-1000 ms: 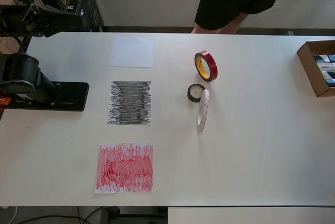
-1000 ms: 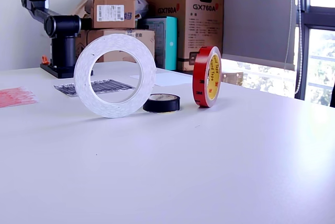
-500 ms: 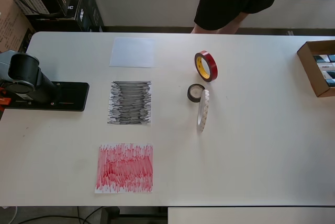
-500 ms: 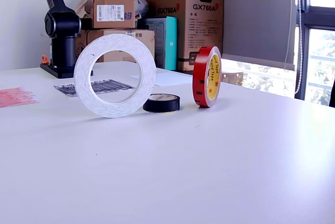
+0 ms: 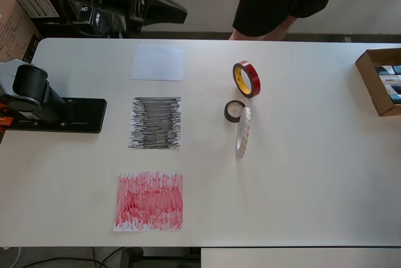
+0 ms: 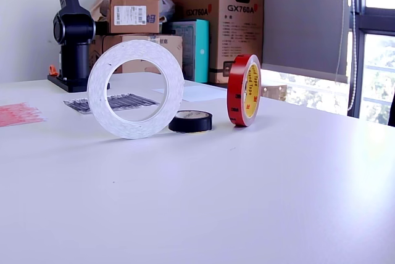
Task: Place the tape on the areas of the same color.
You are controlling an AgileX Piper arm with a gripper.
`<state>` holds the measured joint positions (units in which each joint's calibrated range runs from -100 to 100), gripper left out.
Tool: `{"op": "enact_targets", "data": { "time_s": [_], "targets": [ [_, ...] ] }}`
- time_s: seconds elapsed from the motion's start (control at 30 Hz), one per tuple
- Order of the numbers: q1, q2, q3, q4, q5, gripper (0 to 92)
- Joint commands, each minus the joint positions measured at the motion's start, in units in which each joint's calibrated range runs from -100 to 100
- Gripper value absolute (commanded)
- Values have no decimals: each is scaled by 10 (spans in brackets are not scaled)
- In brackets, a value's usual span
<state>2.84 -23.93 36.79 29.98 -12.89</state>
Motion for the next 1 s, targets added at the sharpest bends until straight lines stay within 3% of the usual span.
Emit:
{"op": "enact_targets", "data": {
  "time_s": [0.0, 0.6, 0.97],
  "targets": [
    [2, 2, -30, 205, 35, 2],
    [13, 209, -253, 407, 185, 6],
    [17, 289, -316, 475, 261, 7]
  ]
}}
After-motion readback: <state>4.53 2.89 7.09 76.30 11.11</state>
